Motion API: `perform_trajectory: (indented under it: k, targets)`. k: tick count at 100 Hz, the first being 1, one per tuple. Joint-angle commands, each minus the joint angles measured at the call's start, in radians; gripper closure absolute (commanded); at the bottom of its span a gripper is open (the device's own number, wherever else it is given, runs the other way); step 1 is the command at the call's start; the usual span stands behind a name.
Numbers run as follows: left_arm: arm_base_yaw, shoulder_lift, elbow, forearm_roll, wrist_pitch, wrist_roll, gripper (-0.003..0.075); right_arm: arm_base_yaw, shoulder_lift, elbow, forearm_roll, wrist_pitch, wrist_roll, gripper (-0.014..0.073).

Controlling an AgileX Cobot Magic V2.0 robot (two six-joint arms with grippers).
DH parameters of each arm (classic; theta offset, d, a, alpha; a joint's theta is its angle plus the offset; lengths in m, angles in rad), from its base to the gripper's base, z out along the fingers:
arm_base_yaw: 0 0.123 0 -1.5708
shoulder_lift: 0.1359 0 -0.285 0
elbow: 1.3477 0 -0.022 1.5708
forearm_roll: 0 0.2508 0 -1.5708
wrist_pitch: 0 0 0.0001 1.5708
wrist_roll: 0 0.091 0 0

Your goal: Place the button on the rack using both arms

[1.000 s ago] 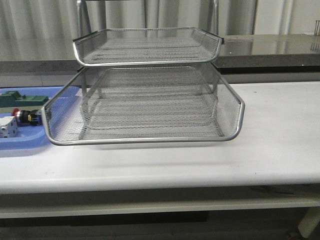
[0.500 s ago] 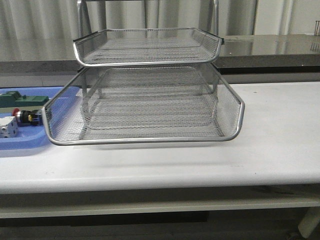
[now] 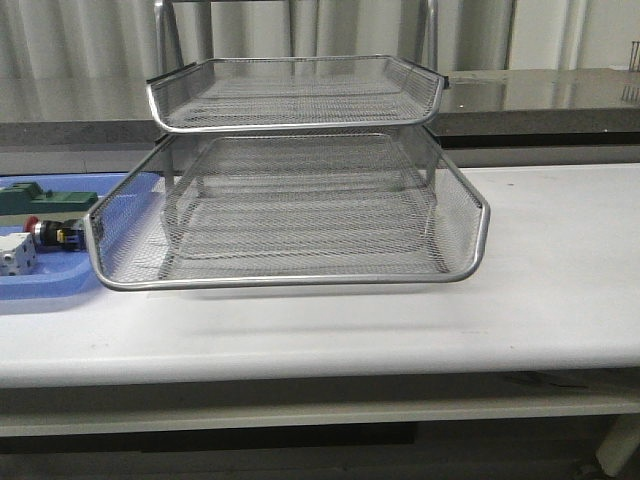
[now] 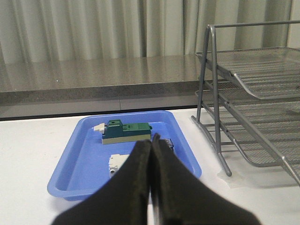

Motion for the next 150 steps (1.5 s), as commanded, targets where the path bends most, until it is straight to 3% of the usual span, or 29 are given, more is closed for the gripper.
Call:
perform_trajectory:
  k: [1, 87, 110, 150]
  targets:
    - [-0.006, -0.033, 0.055, -0.006, -0.074, -0.007, 0.0741, 0.005, 0.004, -0.023, 0.0, -0.049, -0.014, 0.0655]
    - [-0.006, -0.033, 0.055, -0.006, -0.074, -0.007, 0.0741, 0.005, 0.004, -0.023, 0.0, -0.042, -0.014, 0.0655]
    - [-0.006, -0.033, 0.053, -0.006, -0.177, -0.007, 0.0741, 0.005, 0.004, -0.023, 0.0, -0.042, -0.014, 0.0655]
    - [-0.006, 0.101, -0.193, -0.137, -0.045, -0.007, 0.0741, 0.005, 0.004, -0.023, 0.0, -0.042, -0.014, 0.0655]
